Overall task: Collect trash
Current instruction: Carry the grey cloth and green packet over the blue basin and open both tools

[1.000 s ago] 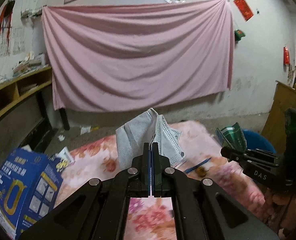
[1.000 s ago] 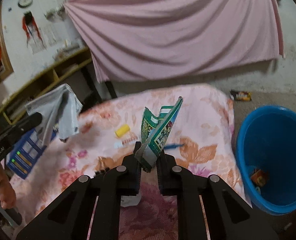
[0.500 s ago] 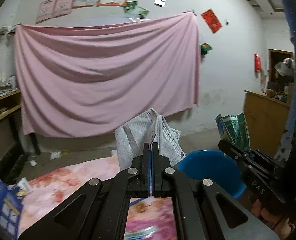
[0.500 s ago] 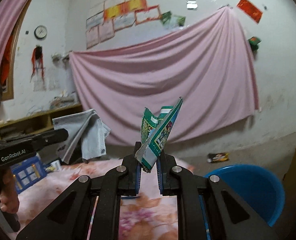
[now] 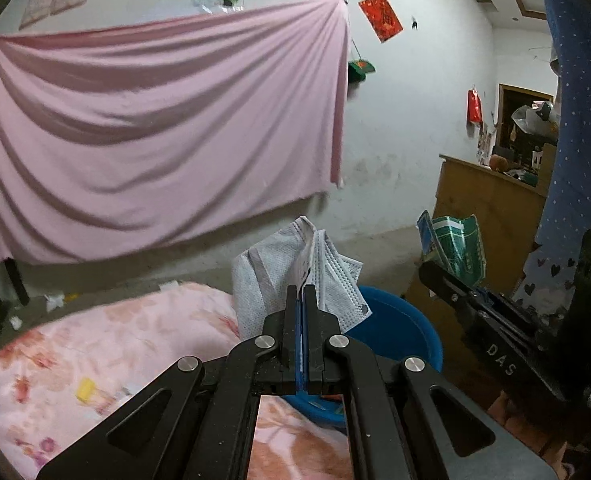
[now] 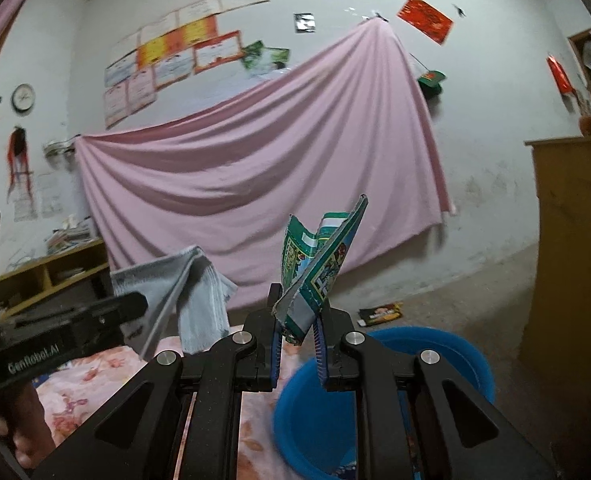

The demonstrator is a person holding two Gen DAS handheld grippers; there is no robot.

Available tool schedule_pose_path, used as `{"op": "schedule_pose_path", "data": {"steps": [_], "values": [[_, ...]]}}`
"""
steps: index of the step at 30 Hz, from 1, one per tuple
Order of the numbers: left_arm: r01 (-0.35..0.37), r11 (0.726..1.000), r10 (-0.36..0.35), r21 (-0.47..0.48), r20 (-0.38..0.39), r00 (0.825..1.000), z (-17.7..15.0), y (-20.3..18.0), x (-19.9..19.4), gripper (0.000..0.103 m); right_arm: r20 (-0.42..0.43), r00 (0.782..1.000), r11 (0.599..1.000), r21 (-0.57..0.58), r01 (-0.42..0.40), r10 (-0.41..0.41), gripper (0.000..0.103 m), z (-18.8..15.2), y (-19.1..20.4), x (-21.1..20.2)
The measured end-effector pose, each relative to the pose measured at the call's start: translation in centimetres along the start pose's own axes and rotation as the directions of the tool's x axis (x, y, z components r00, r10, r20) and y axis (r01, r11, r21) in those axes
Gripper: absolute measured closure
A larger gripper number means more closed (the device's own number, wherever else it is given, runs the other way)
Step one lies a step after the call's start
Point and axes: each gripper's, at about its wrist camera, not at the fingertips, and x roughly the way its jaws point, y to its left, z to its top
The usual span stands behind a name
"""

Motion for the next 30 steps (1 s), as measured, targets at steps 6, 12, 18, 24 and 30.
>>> {"op": "schedule_pose_path", "data": {"steps": [6, 12, 18, 24, 30], "values": [[0.026, 0.999, -0.028, -0.032, -0.074, 0.997, -0.4, -0.9, 2.2, 0.103, -0.082, 0.994, 0.996, 0.043, 0.075, -0.071, 0.09, -1.0, -2.3, 1.0], [0.04, 0.996, -0.052, -0.078, -0.161, 0.986, -0.8, -0.8, 4.8, 0.103, -0.177, 0.981, 0.99, 0.096, 0.103, -0.085, 0.089, -2.0, -4.2, 2.8], [0.039, 0.993, -0.064, -0.114, -0.218, 0.974, -1.7, -0.2, 6.3, 0.103, -0.254, 0.964, 0.987, 0.115, 0.111, -0.079, 0.088, -3.4, -5.0, 4.4], [0.033, 0.99, -0.065, -0.139, -0.231, 0.971, -1.7, 0.3, 6.5, 0.103, -0.287, 0.954, 0.986, 0.113, 0.12, -0.083, 0.078, -3.6, -5.0, 4.7], [0.023, 0.991, -0.056, -0.134, -0.243, 0.969, -1.8, 0.1, 6.4, 0.102, -0.293, 0.952, 0.986, 0.11, 0.122, -0.085, 0.073, -3.6, -5.2, 4.7]]}}
